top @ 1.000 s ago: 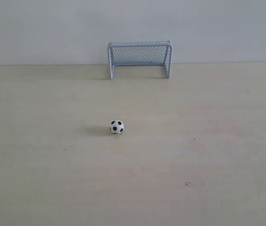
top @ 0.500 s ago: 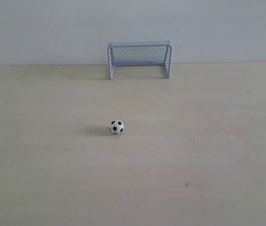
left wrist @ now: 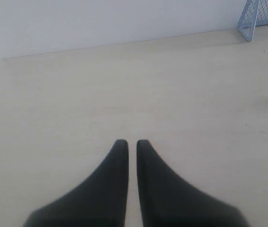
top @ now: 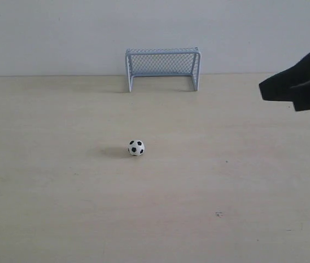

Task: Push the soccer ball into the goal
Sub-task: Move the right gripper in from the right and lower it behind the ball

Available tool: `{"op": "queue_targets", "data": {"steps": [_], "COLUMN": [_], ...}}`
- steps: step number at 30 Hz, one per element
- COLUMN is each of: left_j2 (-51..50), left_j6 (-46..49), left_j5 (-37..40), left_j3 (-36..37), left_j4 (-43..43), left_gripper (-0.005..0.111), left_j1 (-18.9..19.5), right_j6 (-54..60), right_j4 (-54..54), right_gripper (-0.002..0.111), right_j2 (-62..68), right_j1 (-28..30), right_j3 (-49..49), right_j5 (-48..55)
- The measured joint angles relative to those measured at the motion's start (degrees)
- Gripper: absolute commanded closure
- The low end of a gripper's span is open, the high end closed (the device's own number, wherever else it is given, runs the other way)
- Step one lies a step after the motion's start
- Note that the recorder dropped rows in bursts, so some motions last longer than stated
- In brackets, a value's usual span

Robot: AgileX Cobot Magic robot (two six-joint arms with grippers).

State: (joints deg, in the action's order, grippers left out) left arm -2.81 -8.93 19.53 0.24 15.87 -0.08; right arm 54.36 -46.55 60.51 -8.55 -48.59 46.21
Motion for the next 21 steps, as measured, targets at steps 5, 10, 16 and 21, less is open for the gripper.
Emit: {"op": "queue_targets", "data": {"steps": [5, 10, 16, 21], "left_j2": [0.0, 0.0, 0.0, 0.0], "left_j6": [0.0, 0.0, 0.0, 0.0], "left_j5": [0.0, 0.0, 0.0, 0.0], "left_j3": [0.0, 0.0, 0.0, 0.0], "left_j4": [0.0, 0.0, 0.0, 0.0], "left_gripper": [0.100, 0.100, 0.100, 0.100], "left_j1": [0.0, 0.0, 0.0, 0.0], "right_j6": [-1.6, -4.8, -12.3, -15.3], "right_j4": [1.3, 5.4, 15.8, 20.7], "right_gripper": [0.108, 0.108, 0.108, 0.108], "right_j2": [5.2, 10.8, 17.4, 22.4], "right_j1": [-5.8, -10.0, -15.1, -19.2], "right_j3": [-4.0, -8.9, -14.7, -17.9], "right_j5": [0.1, 0.2, 1.9, 3.2]}}
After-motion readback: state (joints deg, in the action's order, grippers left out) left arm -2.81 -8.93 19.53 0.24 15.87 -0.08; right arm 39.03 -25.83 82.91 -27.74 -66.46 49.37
